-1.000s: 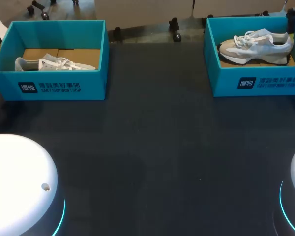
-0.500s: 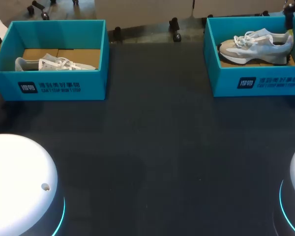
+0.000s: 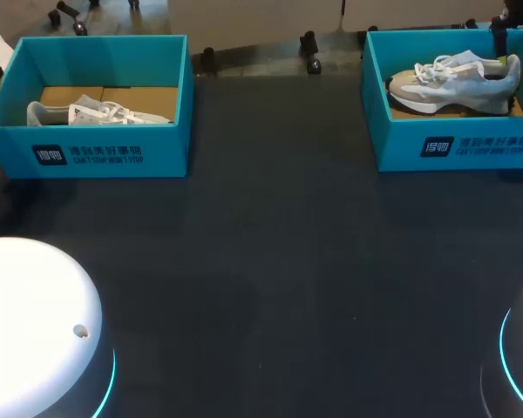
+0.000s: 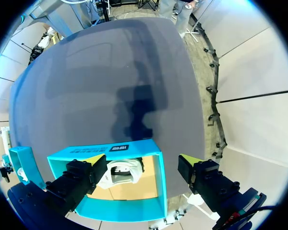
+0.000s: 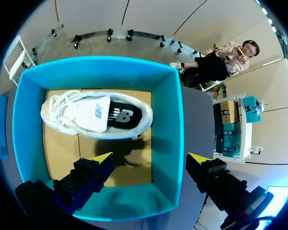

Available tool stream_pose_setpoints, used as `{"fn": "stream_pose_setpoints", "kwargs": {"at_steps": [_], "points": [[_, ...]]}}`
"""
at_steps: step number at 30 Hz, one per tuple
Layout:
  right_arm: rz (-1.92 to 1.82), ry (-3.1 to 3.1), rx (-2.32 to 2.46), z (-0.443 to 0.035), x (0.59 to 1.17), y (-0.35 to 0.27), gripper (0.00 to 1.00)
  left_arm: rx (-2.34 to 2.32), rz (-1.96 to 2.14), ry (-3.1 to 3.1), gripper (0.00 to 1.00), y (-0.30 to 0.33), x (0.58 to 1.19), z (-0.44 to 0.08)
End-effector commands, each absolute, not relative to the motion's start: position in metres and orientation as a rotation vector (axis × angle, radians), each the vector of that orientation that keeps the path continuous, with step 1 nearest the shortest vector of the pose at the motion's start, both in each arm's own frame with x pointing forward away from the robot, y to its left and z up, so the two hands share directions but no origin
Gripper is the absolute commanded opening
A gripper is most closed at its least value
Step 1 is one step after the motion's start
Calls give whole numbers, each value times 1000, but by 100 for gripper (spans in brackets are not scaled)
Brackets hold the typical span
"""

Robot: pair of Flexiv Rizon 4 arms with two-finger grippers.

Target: Take the shoe out of the shoebox, open the shoe tongue, remove and reinsert the insole, then place the shoe into the shoebox

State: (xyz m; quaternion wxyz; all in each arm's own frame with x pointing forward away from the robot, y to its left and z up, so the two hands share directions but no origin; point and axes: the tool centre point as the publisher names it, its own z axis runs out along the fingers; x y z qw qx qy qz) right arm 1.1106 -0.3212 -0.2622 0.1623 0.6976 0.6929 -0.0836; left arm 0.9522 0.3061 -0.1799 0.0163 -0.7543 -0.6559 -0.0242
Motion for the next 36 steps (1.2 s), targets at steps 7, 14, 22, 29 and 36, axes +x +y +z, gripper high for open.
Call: {"fn": "stream_pose_setpoints", "kwargs": {"at_steps": [7, 14, 22, 29, 36], "points": [[-243, 1988, 1990, -281, 1143, -321, 100, -2346, -79, -2039, 100, 306, 951, -180], [-235, 1994, 2016, -297, 1161, -328, 76, -2346, -79, -2039, 100, 306, 951, -180], [-250, 2002, 2041, -310, 1170, -334, 60, -2346, -79, -2039, 100, 306, 951, -180], [-263, 2005, 2062, -321, 1173, -339, 55, -2346, -79, -2039, 100, 306, 951, -180], [-266, 2003, 2085, -328, 1174, -344, 55, -2346, -79, -2039, 100, 306, 951, -180]]}}
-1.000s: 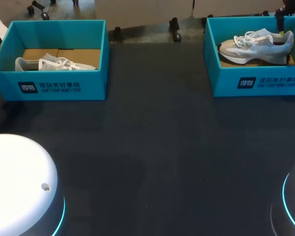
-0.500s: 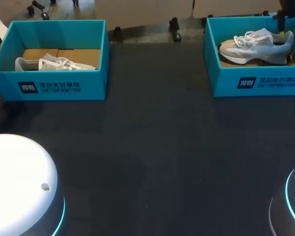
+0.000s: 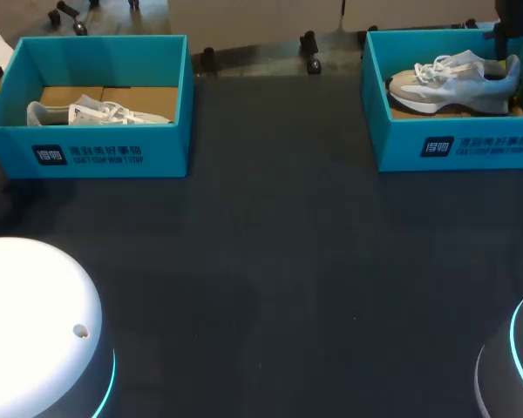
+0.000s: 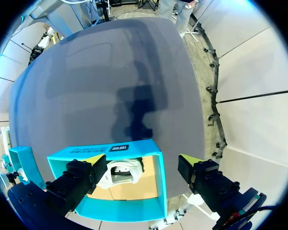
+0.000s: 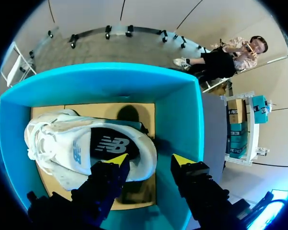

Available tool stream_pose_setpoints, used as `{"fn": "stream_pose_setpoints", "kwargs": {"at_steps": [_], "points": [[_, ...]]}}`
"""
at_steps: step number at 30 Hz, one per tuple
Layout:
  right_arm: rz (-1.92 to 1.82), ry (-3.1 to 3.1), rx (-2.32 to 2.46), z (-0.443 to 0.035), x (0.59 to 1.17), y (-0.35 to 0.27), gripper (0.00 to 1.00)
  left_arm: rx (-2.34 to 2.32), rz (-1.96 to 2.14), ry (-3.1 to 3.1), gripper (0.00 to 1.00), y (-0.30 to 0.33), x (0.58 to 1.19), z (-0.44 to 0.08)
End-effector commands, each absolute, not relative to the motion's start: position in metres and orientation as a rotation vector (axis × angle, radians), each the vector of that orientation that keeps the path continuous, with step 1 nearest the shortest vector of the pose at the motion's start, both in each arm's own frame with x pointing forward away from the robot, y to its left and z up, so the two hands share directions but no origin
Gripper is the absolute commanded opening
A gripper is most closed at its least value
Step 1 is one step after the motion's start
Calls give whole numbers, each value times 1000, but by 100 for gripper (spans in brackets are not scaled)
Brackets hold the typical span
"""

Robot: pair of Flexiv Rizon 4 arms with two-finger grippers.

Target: Take the shoe out of the shoebox, open the shoe tongue, remove and reinsert the insole, then place the shoe into the shoebox

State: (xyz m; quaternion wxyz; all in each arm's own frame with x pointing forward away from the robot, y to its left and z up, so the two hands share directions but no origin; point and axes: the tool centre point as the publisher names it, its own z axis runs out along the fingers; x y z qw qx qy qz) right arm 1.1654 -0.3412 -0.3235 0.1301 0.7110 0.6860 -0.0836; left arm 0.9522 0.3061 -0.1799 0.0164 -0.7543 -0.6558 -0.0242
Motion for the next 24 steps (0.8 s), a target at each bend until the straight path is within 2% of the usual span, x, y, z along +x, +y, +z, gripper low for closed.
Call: {"fn": "stream_pose_setpoints", "kwargs": {"at_steps": [1, 8, 18, 24], "points": [[-266, 2002, 2086, -329, 1174, -344, 53, -2346, -79, -2039, 100, 306, 951, -180], [-278, 2006, 2101, -338, 1173, -343, 50, -2346, -79, -2039, 100, 306, 951, -180], [-305, 2000, 2108, -348, 1175, -345, 52, -2346, -79, -2039, 100, 306, 951, -180], [-313, 1997, 2121, -354, 1173, -345, 49, -2346, -79, -2039, 100, 306, 951, -180]]}}
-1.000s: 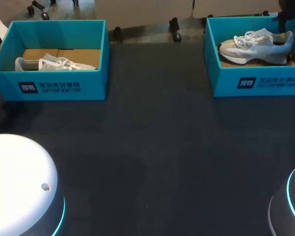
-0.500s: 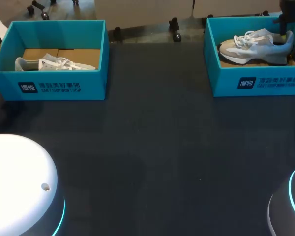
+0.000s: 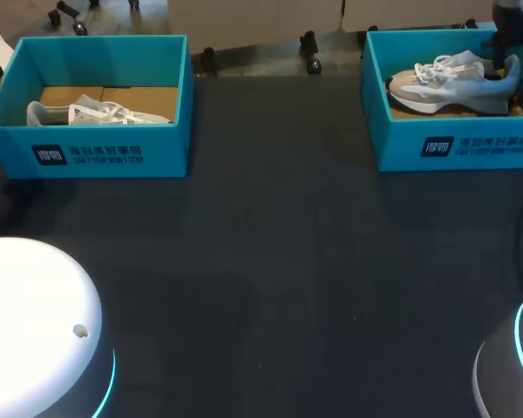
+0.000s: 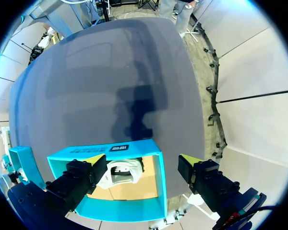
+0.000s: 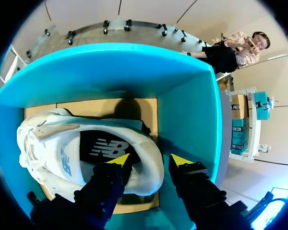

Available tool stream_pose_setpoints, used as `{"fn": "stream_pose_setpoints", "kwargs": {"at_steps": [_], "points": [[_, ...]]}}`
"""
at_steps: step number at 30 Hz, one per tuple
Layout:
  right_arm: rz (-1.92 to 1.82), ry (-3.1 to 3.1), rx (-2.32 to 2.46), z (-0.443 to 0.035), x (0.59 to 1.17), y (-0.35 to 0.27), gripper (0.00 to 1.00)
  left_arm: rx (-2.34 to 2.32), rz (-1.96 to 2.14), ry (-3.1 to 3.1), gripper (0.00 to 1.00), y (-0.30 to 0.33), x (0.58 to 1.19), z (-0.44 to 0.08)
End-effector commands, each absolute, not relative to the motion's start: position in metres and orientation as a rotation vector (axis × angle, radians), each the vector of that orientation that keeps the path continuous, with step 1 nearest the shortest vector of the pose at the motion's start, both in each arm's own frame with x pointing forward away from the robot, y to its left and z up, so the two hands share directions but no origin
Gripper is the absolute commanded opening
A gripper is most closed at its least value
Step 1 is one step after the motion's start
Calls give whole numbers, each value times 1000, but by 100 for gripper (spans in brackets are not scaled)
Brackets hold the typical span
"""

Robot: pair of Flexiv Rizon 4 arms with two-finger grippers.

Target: Take the shoe out of the shoebox, open the shoe tongue, remove and reinsert the insole, then place the shoe into the shoebox

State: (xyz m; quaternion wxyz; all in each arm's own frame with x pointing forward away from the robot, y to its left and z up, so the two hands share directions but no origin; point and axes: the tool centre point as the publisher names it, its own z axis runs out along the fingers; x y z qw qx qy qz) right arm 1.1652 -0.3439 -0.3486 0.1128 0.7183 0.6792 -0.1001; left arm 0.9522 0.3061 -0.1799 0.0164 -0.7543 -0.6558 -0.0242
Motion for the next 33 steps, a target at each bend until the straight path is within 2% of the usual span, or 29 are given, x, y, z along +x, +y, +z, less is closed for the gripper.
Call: {"fn": "stream_pose_setpoints", "kwargs": {"at_steps": [1, 12, 14, 21, 22, 23, 24, 25, 26, 27, 28, 29, 33], "points": [[-316, 1997, 2125, -355, 1173, -345, 49, -2346, -79, -2039, 100, 306, 951, -180], [-315, 2000, 2133, -357, 1170, -340, 46, -2346, -79, -2039, 100, 306, 951, -180], [-313, 1999, 2136, -357, 1169, -340, 41, -2346, -79, -2039, 100, 306, 951, -180], [-310, 1995, 2138, -357, 1168, -339, 35, -2346, -79, -2039, 100, 306, 951, -180], [-309, 1995, 2138, -357, 1168, -339, 30, -2346, -79, -2039, 100, 306, 951, -180], [-309, 1995, 2139, -357, 1168, -339, 22, -2346, -79, -2039, 100, 306, 951, -180], [-308, 1994, 2139, -357, 1167, -339, 19, -2346, -79, -2039, 100, 306, 951, -180], [-308, 1994, 2139, -357, 1167, -339, 21, -2346, -79, -2039, 100, 306, 951, -180], [-308, 1993, 2138, -357, 1167, -339, 31, -2346, -79, -2039, 100, 306, 951, -180], [-308, 1992, 2139, -357, 1167, -339, 47, -2346, -79, -2039, 100, 306, 951, -180], [-308, 1991, 2140, -358, 1166, -340, 71, -2346, -79, -2039, 100, 306, 951, -180], [-308, 1990, 2142, -358, 1166, -341, 87, -2346, -79, -2039, 100, 306, 951, -180], [-311, 1986, 2145, -358, 1167, -342, 93, -2346, -79, -2039, 100, 306, 951, -180]]}}
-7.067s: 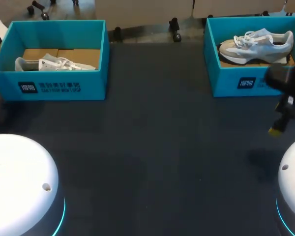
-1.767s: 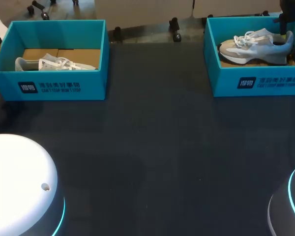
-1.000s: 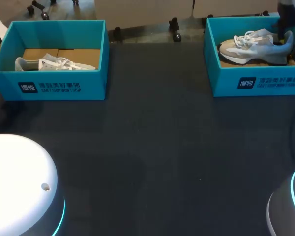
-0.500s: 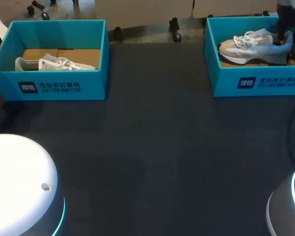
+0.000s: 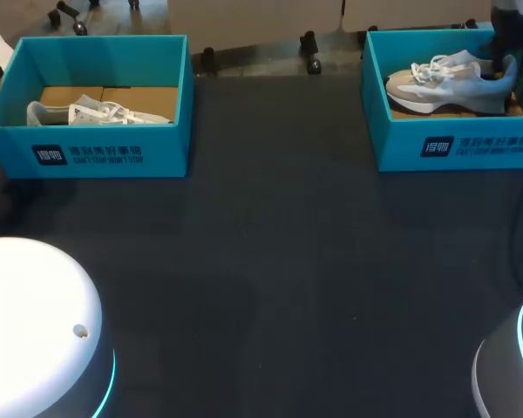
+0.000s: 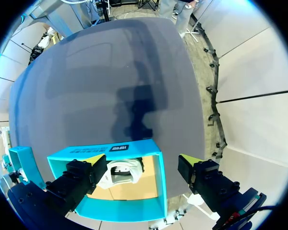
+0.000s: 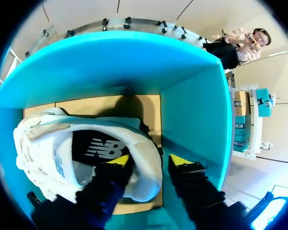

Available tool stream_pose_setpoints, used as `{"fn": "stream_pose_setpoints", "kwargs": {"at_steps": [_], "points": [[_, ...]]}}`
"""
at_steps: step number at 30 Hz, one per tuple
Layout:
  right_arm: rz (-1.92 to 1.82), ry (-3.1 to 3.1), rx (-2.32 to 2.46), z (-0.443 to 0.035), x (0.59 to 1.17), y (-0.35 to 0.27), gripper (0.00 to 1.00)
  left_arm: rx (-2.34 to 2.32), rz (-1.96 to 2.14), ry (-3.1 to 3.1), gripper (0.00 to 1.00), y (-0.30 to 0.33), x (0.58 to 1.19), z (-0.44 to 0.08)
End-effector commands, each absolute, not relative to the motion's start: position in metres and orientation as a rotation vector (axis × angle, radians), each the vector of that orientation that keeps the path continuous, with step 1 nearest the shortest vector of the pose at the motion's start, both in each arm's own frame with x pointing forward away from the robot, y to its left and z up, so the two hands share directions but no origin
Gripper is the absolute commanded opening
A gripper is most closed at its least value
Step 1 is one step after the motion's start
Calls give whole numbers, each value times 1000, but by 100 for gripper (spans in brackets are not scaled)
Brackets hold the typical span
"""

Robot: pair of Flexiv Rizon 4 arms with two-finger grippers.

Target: Take the shoe out of the shoebox, open the shoe tongue, remove and reinsert the insole, then place the shoe into the shoebox

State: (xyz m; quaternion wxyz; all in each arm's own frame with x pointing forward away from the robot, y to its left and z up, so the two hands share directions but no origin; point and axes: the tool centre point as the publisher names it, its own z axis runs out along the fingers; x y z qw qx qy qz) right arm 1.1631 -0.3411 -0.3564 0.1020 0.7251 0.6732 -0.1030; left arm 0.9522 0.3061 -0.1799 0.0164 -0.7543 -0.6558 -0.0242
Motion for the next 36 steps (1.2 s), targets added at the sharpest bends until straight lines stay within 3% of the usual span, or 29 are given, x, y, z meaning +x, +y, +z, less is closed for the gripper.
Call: {"fn": "stream_pose_setpoints", "kwargs": {"at_steps": [1, 11, 20, 29, 36], "points": [[-312, 1984, 2145, -358, 1167, -342, 95, -2346, -79, -2039, 100, 306, 951, -180], [-306, 2002, 2169, -370, 1166, -344, 95, -2346, -79, -2039, 100, 306, 951, -180], [-288, 2025, 2190, -379, 1167, -340, 84, -2346, -79, -2039, 100, 306, 951, -180], [-256, 2059, 2192, -387, 1172, -337, 85, -2346, -79, -2039, 100, 306, 951, -180], [-216, 2080, 2212, -391, 1172, -336, 71, -2346, -79, -2039, 100, 306, 951, -180]]}}
